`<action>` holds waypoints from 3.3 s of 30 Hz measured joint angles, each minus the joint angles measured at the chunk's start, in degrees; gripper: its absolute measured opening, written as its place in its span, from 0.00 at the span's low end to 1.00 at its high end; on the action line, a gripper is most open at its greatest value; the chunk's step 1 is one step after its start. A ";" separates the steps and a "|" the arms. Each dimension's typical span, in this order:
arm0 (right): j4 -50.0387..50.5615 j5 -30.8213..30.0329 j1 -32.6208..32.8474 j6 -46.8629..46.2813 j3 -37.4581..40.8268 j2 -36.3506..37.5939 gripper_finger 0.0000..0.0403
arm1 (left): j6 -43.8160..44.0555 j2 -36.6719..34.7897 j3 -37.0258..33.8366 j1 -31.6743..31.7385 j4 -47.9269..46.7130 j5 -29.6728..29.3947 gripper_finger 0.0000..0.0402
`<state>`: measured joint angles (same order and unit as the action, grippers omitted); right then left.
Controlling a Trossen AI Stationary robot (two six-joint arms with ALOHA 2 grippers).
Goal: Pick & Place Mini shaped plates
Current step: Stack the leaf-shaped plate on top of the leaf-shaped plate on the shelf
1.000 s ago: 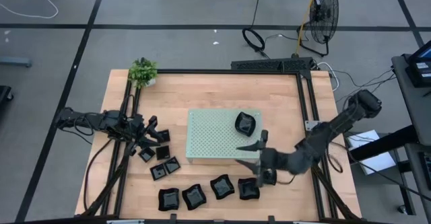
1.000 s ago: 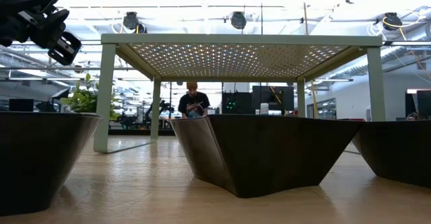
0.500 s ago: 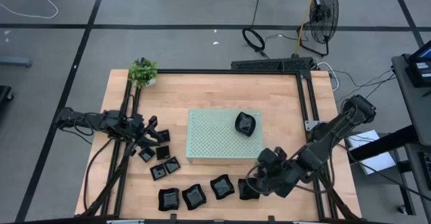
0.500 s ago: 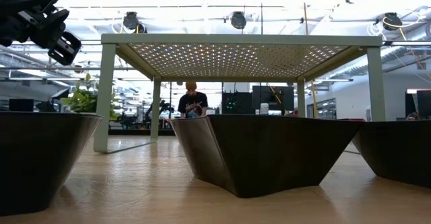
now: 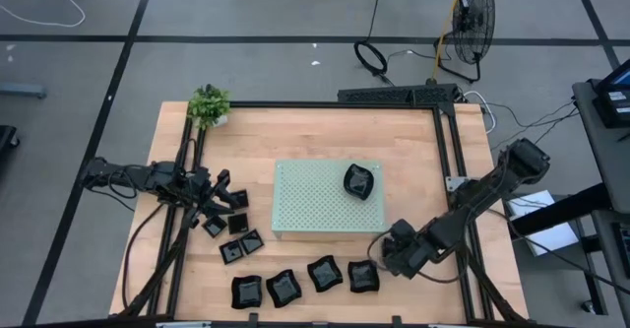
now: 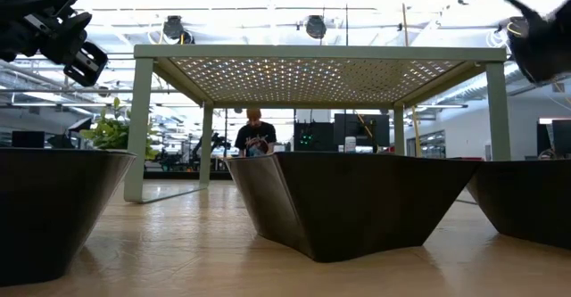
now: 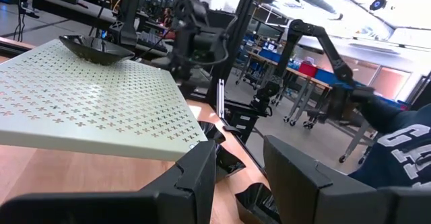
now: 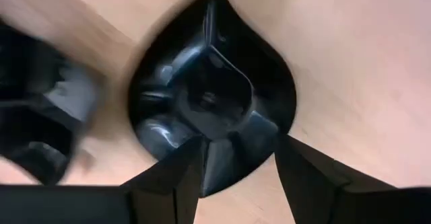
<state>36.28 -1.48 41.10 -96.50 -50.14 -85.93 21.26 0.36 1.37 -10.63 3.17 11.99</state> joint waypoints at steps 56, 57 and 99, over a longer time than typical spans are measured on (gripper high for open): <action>-3.18 -0.07 -0.11 -8.74 9.72 7.54 0.27 | 0.00 0.00 0.00 0.00 0.01 0.00 0.32; -3.53 -0.03 -0.11 -8.38 9.72 7.74 0.25 | 0.01 0.01 0.00 0.00 0.01 0.02 0.32; -27.12 -5.79 -0.55 18.38 9.78 21.81 0.00 | 0.01 0.01 0.00 -0.01 0.01 0.00 0.32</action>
<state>9.16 -7.27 40.55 -78.12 -40.36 -64.12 21.27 0.37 1.37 -10.65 3.18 11.99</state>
